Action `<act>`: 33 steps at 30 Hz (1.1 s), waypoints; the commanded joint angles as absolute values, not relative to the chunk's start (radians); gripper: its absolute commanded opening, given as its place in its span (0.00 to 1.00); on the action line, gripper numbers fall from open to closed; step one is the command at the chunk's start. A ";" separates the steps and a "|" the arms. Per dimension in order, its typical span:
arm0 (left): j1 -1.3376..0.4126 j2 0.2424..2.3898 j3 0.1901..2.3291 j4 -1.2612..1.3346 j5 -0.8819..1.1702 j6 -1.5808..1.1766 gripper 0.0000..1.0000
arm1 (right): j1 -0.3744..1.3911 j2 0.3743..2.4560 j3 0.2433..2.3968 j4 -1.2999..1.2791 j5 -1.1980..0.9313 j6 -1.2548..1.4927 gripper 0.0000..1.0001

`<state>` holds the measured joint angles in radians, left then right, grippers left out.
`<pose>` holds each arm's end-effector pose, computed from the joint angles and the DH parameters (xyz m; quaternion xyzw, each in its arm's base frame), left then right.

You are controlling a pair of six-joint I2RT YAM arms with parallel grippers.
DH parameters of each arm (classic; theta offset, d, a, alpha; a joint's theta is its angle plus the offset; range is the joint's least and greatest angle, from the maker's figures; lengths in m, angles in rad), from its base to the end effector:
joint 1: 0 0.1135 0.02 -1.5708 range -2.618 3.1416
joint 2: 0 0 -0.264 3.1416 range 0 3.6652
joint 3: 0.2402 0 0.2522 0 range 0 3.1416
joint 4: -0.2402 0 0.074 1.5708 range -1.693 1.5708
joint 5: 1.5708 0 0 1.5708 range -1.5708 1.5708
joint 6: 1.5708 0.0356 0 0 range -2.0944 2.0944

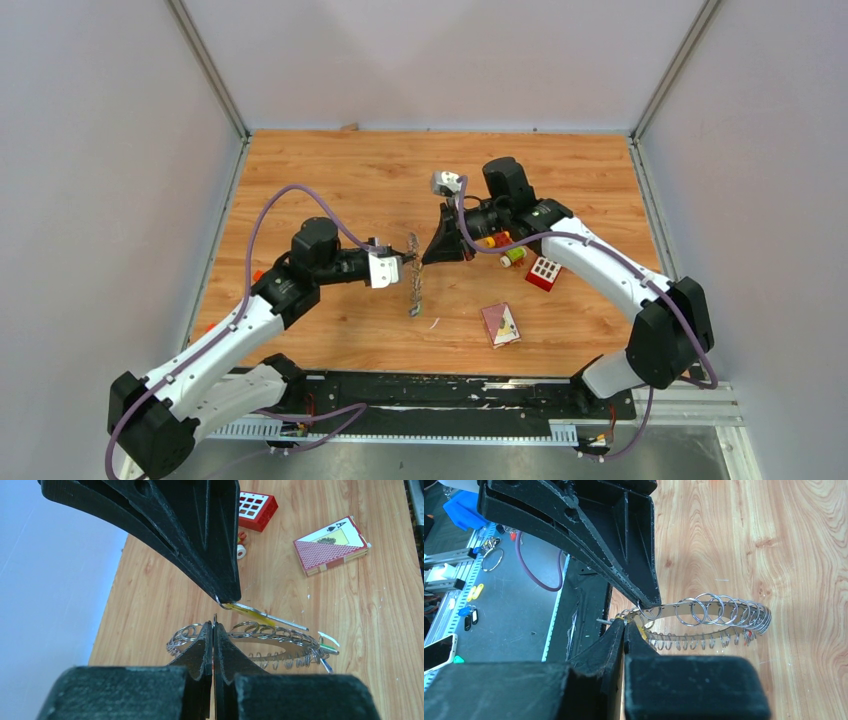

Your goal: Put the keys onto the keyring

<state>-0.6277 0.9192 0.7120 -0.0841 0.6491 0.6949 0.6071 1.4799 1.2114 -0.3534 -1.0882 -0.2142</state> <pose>0.1573 -0.1408 0.3023 0.6172 0.4832 -0.2367 0.5741 0.2462 0.2094 0.3165 -0.5207 0.6034 0.5279 0.2935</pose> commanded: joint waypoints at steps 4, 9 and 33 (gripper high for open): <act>-0.631 0.880 0.709 -0.006 0.688 0.674 0.00 | 0.602 1.496 1.233 -0.322 -1.123 -0.214 0.00; -0.631 0.876 0.706 -0.005 0.700 0.670 0.00 | 0.601 1.505 1.235 -0.317 -1.136 -0.204 0.00; -0.631 0.878 0.699 -0.005 0.712 0.674 0.00 | 0.583 1.525 1.228 -0.295 -1.170 -0.173 0.00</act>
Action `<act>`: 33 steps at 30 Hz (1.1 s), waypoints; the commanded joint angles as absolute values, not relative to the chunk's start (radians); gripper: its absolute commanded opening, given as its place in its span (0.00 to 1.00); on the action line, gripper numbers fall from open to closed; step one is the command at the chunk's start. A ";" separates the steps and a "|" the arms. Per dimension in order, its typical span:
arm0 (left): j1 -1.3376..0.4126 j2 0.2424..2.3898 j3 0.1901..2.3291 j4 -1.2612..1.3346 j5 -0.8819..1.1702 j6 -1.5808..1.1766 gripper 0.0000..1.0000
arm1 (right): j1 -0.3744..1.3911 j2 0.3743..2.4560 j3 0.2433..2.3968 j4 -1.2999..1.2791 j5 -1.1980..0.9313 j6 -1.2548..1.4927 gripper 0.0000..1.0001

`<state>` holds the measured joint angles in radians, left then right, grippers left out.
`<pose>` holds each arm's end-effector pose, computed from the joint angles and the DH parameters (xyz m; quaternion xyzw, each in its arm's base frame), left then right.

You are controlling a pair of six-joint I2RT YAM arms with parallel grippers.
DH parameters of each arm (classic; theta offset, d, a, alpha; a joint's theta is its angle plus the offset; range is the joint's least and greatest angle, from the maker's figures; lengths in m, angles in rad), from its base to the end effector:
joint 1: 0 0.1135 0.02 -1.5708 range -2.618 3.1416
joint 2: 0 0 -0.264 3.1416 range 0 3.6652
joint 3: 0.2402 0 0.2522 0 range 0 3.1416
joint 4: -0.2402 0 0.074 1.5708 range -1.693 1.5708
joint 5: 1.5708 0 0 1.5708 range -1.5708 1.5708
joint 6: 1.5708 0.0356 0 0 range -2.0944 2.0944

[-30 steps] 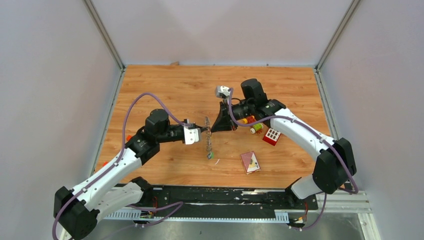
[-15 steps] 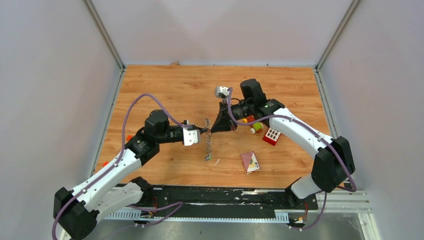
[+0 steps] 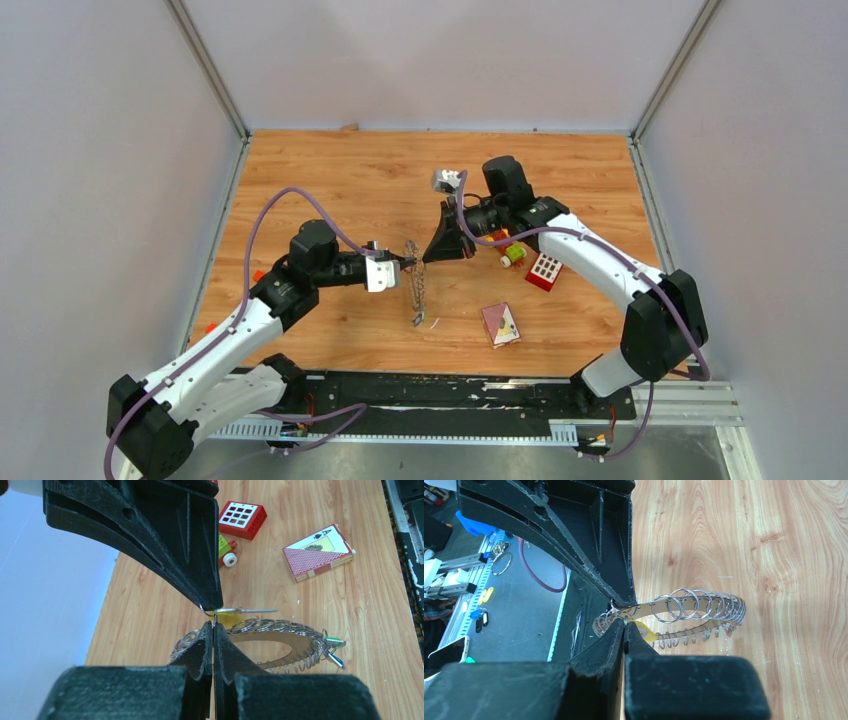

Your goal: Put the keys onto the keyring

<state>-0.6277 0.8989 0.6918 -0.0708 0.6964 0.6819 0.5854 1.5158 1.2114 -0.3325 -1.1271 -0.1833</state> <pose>0.1526 -0.1390 0.3007 0.6200 0.4700 -0.2569 0.5734 0.2564 0.2086 0.3078 -0.5060 0.6096 0.5434 0.2776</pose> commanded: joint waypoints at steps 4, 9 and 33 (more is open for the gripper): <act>-0.631 0.879 0.699 -0.005 0.696 0.668 0.00 | 0.583 1.525 1.226 -0.295 -1.174 -0.175 0.00; -0.630 0.881 0.698 -0.005 0.696 0.662 0.00 | 0.584 1.527 1.224 -0.294 -1.181 -0.176 0.00; -0.630 0.906 0.735 -0.043 0.653 0.735 0.00 | 0.559 1.483 1.195 -0.313 -1.194 -0.221 0.00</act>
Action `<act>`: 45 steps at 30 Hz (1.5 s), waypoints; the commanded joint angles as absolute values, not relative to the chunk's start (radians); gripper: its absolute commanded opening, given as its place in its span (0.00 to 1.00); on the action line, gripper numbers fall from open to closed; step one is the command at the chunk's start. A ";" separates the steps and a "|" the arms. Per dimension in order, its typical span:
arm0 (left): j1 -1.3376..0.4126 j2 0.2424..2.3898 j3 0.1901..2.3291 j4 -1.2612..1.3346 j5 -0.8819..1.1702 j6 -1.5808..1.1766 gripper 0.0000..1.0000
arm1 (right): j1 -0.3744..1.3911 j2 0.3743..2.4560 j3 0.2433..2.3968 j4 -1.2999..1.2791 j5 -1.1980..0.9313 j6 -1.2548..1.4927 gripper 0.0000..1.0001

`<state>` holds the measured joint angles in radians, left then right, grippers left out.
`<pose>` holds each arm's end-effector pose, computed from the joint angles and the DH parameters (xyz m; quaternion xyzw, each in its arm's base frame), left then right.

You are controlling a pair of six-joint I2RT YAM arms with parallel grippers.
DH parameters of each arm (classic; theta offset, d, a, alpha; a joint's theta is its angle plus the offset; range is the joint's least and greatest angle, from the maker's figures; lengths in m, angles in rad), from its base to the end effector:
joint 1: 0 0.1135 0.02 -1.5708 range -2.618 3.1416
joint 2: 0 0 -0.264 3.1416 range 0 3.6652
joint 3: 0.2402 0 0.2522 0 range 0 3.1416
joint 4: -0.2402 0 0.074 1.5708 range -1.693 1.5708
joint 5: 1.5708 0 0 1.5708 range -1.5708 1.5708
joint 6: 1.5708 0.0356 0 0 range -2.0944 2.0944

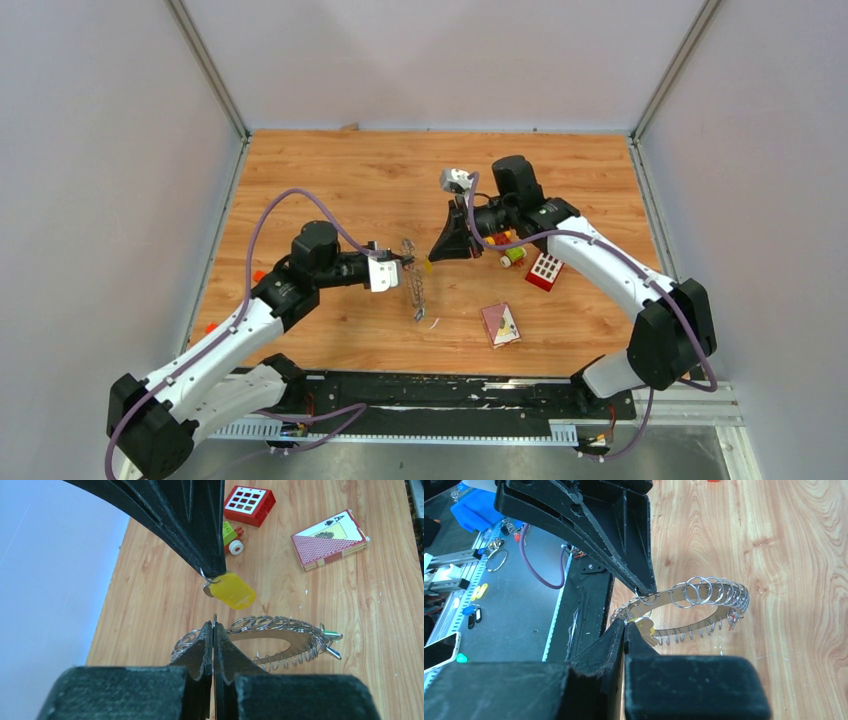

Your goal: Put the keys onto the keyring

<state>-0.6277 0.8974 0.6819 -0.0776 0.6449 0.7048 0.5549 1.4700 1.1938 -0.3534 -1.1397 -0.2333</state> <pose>0.1538 -0.1380 0.2965 0.6191 0.4818 -0.2324 0.5749 0.2527 0.1947 0.3148 -0.5140 0.5990 0.5358 0.2999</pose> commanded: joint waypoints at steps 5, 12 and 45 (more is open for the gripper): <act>-0.631 0.897 0.737 -0.038 0.653 0.725 0.00 | 0.564 1.497 1.184 -0.297 -1.181 -0.212 0.00; -0.631 0.893 0.738 -0.026 0.666 0.709 0.00 | 0.576 1.517 1.187 -0.293 -1.169 -0.203 0.00; -0.630 0.894 0.704 -0.019 0.703 0.710 0.00 | 0.599 1.549 1.227 -0.297 -1.181 -0.192 0.00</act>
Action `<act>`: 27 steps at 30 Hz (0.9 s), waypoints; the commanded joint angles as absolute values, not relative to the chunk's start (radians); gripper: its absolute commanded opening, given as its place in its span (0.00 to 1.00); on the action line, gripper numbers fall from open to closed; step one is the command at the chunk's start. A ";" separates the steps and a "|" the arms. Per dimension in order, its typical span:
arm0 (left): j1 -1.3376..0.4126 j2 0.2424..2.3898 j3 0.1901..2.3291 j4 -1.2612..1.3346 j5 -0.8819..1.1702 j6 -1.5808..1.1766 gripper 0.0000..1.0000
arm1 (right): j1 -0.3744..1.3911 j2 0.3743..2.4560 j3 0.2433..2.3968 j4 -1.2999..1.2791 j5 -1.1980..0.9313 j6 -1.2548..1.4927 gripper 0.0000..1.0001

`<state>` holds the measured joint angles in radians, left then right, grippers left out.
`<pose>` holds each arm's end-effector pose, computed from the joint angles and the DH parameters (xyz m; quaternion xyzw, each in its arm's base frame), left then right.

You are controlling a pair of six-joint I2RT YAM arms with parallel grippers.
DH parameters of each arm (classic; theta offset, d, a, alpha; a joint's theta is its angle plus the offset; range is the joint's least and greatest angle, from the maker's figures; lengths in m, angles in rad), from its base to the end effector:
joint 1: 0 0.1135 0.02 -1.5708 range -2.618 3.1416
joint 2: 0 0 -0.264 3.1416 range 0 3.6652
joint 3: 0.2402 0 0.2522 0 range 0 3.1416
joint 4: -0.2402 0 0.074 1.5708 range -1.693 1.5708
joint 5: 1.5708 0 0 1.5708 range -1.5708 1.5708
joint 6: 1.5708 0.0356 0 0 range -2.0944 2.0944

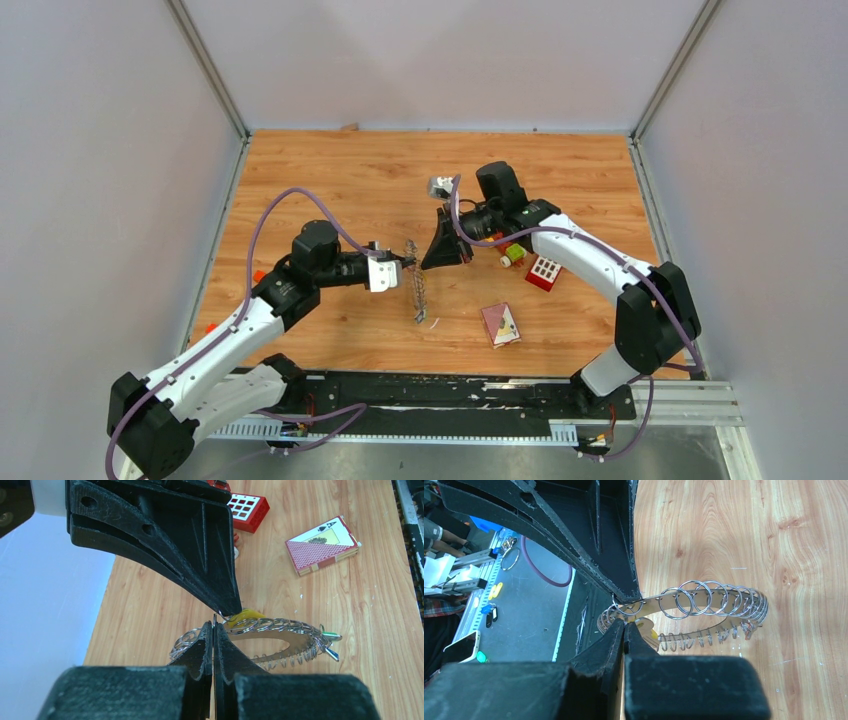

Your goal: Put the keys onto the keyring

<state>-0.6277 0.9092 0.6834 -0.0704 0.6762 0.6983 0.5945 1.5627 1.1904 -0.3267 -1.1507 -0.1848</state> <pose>0.1547 -0.1398 0.2957 0.6222 0.4761 -0.2466 0.5704 0.2598 0.2149 0.2873 -0.5014 0.6163 0.5550 0.2465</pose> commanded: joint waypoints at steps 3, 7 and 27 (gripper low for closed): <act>-0.630 0.894 0.703 -0.018 0.697 0.713 0.00 | 0.600 1.546 1.229 -0.305 -1.193 -0.200 0.00; -0.631 0.897 0.701 -0.021 0.698 0.716 0.00 | 0.598 1.539 1.230 -0.308 -1.196 -0.206 0.00; -0.631 0.898 0.701 -0.057 0.738 0.738 0.00 | 0.595 1.560 1.244 -0.313 -1.185 -0.203 0.00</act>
<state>-0.6277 0.9092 0.6834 -0.0937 0.6937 0.7246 0.5945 1.5627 1.2007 -0.3355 -1.1633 -0.1883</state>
